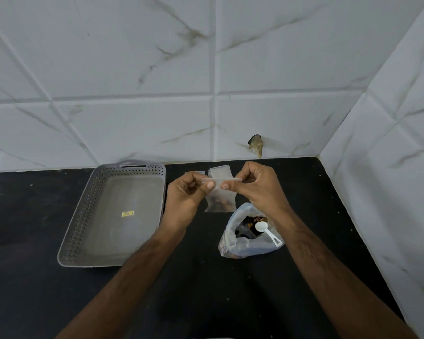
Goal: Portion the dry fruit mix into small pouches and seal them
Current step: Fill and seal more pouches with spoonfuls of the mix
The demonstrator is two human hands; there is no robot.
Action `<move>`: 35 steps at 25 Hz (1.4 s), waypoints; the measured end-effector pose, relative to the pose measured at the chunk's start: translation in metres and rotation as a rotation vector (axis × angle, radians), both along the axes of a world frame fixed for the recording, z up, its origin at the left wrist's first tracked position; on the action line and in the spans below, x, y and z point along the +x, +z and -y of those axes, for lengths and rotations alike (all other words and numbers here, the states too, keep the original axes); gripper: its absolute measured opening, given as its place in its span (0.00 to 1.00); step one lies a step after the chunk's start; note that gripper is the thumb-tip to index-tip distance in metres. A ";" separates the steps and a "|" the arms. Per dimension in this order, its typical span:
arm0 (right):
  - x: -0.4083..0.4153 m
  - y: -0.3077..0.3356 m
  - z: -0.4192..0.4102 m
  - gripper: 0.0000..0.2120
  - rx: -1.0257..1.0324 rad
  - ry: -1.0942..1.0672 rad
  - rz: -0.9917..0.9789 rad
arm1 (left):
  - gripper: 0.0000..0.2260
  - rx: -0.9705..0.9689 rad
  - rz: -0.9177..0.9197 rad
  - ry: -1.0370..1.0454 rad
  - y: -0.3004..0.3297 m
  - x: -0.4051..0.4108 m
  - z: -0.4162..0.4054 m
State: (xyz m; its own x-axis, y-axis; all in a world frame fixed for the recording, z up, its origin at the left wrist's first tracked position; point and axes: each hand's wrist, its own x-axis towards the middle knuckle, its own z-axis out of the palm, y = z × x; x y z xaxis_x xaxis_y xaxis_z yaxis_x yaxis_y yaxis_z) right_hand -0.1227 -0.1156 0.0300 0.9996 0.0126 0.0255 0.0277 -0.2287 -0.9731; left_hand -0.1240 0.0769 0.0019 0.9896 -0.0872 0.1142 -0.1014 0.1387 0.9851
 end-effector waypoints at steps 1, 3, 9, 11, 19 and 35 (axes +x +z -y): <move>0.001 0.002 0.000 0.20 0.013 0.002 -0.005 | 0.03 -0.003 0.015 -0.016 0.001 -0.001 0.002; 0.001 0.006 -0.002 0.21 0.036 0.033 -0.013 | 0.03 0.001 0.035 -0.056 0.004 -0.002 0.008; -0.004 0.006 -0.006 0.09 0.132 0.127 -0.001 | 0.02 -0.038 -0.006 0.043 0.011 -0.006 0.016; -0.006 0.005 -0.008 0.08 0.159 0.111 -0.009 | 0.02 -0.069 -0.026 0.064 0.011 -0.007 0.017; -0.007 0.005 -0.016 0.01 0.238 -0.075 0.024 | 0.08 -0.009 0.037 0.108 0.014 -0.006 0.019; -0.006 0.003 -0.019 0.05 0.356 -0.131 0.057 | 0.06 -0.146 -0.003 0.197 0.021 0.008 0.012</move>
